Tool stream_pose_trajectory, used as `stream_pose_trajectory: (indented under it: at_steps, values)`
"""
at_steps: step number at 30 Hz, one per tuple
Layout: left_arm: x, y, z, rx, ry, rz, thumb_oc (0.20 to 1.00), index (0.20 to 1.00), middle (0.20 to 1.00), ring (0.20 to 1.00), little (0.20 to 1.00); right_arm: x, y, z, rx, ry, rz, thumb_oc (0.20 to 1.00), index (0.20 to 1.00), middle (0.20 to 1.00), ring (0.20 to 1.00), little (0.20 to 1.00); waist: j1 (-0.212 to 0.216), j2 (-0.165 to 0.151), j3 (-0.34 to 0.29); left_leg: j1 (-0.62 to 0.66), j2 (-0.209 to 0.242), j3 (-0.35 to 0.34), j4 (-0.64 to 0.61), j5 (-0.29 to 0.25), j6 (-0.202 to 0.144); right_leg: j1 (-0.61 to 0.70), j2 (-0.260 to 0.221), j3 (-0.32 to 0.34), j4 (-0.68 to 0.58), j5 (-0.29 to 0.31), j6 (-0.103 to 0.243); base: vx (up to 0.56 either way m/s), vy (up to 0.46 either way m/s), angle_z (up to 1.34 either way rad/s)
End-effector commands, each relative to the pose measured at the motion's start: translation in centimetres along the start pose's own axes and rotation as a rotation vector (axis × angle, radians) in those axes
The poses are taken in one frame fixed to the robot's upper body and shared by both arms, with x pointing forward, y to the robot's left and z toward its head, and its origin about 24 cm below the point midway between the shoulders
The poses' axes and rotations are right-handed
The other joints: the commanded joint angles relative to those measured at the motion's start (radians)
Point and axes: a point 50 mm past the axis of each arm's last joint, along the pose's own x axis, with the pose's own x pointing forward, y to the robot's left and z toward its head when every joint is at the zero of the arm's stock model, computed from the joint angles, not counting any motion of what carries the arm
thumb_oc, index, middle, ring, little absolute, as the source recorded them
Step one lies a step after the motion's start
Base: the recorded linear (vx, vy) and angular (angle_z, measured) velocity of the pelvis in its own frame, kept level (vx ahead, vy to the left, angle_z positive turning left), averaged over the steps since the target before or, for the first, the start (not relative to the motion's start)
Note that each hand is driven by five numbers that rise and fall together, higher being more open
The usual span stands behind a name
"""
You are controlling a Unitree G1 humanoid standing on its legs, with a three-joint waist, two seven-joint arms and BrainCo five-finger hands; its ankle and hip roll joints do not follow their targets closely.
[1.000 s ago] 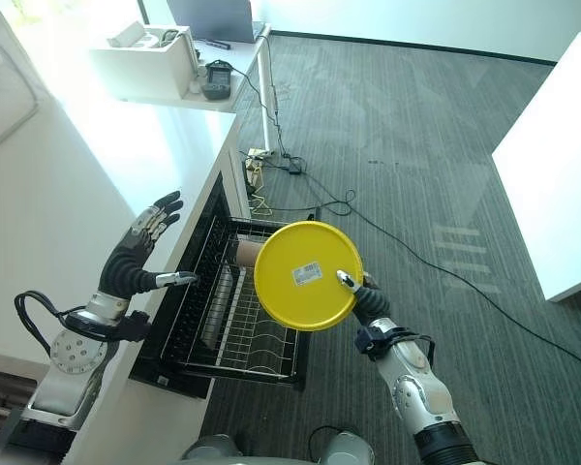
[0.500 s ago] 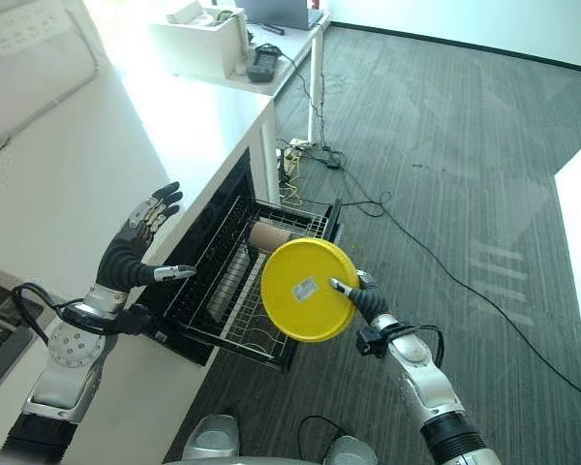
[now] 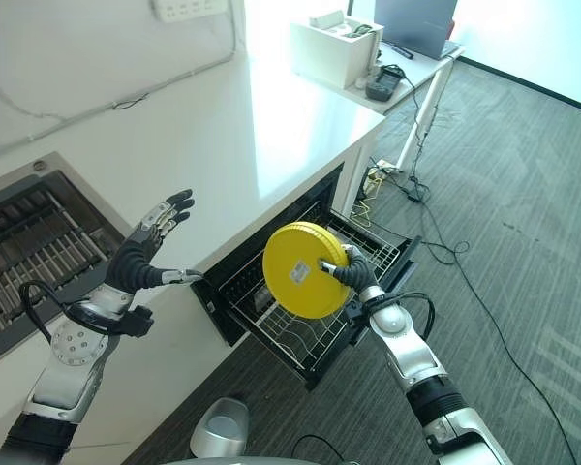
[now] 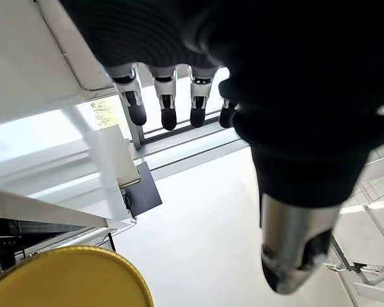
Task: Place the dishes in the dishwasher.
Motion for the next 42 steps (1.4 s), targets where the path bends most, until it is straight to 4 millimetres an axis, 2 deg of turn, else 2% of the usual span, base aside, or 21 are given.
stream_pose_trajectory:
  at_steps: [1,5,6,9,13,17,23,27,32,38,42]
  values:
    - [-0.1,0.9,2.0,0.009,-0.090,-0.028,1.000,1.000,1.000,1.000,1.000,1.0,0.0,3.9,-0.012,-0.194,-0.022,0.200,0.200,0.200,0.200,0.200,-0.014,-0.012,-0.028,-0.136,0.051,0.001,0.002,0.110,-0.041,0.049,0.026,0.030,0.091,-0.112,-0.050,0.09,0.020,0.18]
    - [-0.6,0.6,1.9,-0.006,-0.074,-0.071,1.000,1.000,1.000,1.000,1.000,1.7,0.5,3.9,-0.131,-0.196,-0.026,0.200,0.200,0.200,0.200,0.200,0.015,-0.001,-0.018,-0.135,0.047,-0.006,0.026,0.108,-0.044,0.076,0.025,0.019,0.107,-0.121,-0.060,0.14,0.037,0.08]
    - [-0.8,0.5,1.8,-0.010,-0.069,-0.090,1.000,1.000,1.000,1.000,1.000,2.1,0.2,4.0,-0.204,-0.201,-0.043,0.200,0.200,0.200,0.200,0.200,0.025,0.004,-0.011,-0.131,0.046,-0.011,0.039,0.105,-0.045,0.090,0.026,0.017,0.112,-0.122,-0.065,0.22,0.040,0.03]
    - [-1.1,0.4,1.8,-0.014,-0.051,-0.111,1.000,1.000,1.000,1.000,1.000,2.4,-0.2,3.6,-0.278,-0.184,-0.065,0.200,0.200,0.200,0.200,0.200,0.036,0.009,-0.004,-0.127,0.041,-0.018,0.057,0.102,-0.046,0.108,0.030,0.021,0.120,-0.122,-0.070,0.17,0.013,0.03]
    - [-2.1,0.2,1.7,-0.010,-0.014,-0.136,1.000,1.000,1.000,1.000,1.000,1.8,-0.7,1.8,-0.405,-0.137,-0.060,0.200,0.200,0.200,0.200,0.200,0.043,0.017,0.011,-0.125,0.035,-0.027,0.085,0.106,-0.046,0.136,0.039,0.033,0.126,-0.109,-0.073,0.19,-0.003,0.00]
    - [-2.5,0.2,1.7,0.000,-0.007,-0.145,1.000,1.000,1.000,1.000,1.000,1.0,-0.8,-0.1,-0.425,-0.095,-0.057,0.200,0.200,0.200,0.200,0.200,0.038,0.026,0.027,-0.122,0.040,-0.023,0.109,0.102,-0.043,0.145,0.041,0.041,0.146,-0.107,-0.074,0.12,-0.015,0.00]
    - [-3.9,-0.4,1.6,0.006,0.054,-0.183,1.000,1.000,1.000,1.000,1.000,-1.3,-0.7,-4.4,-0.490,0.007,-0.055,0.200,0.200,0.200,0.200,0.200,0.030,0.059,0.050,-0.106,0.043,-0.012,0.189,0.082,-0.024,0.159,0.043,0.061,0.229,-0.114,-0.085,0.16,-0.009,-0.01]
    - [-4.6,-0.8,1.5,0.005,0.081,-0.204,1.000,1.000,1.000,1.000,1.000,-1.9,-0.2,-5.5,-0.515,0.033,-0.029,0.200,0.200,0.200,0.200,0.200,0.025,0.073,0.059,-0.094,0.043,-0.012,0.207,0.080,-0.017,0.161,0.039,0.072,0.260,-0.113,-0.085,0.14,0.008,-0.01]
    - [-5.7,-1.4,1.4,0.012,0.118,-0.228,1.000,1.000,1.000,1.000,1.000,-3.1,1.0,-7.2,-0.488,0.069,0.003,0.200,0.200,0.200,0.200,0.200,0.022,0.088,0.072,-0.053,0.033,-0.026,0.184,0.091,-0.008,0.153,0.032,0.086,0.268,-0.091,-0.060,0.10,-0.002,0.01]
    - [-6.4,-1.5,1.3,0.014,0.143,-0.257,1.000,1.000,1.000,1.000,1.000,-3.7,2.2,-7.9,-0.425,0.084,0.005,0.200,0.200,0.200,0.200,0.200,0.025,0.081,0.074,-0.036,0.026,-0.038,0.140,0.113,-0.006,0.151,0.026,0.100,0.209,-0.046,-0.021,0.08,-0.045,0.00]
    - [-6.1,-1.3,1.4,0.033,0.134,-0.266,1.000,1.000,1.000,1.000,1.000,-3.3,3.2,-7.5,-0.375,0.057,0.000,0.200,0.200,0.200,0.200,0.200,0.019,0.063,0.092,-0.029,0.023,-0.041,0.079,0.148,-0.005,0.134,0.013,0.116,0.118,0.025,0.032,0.03,-0.108,0.00]
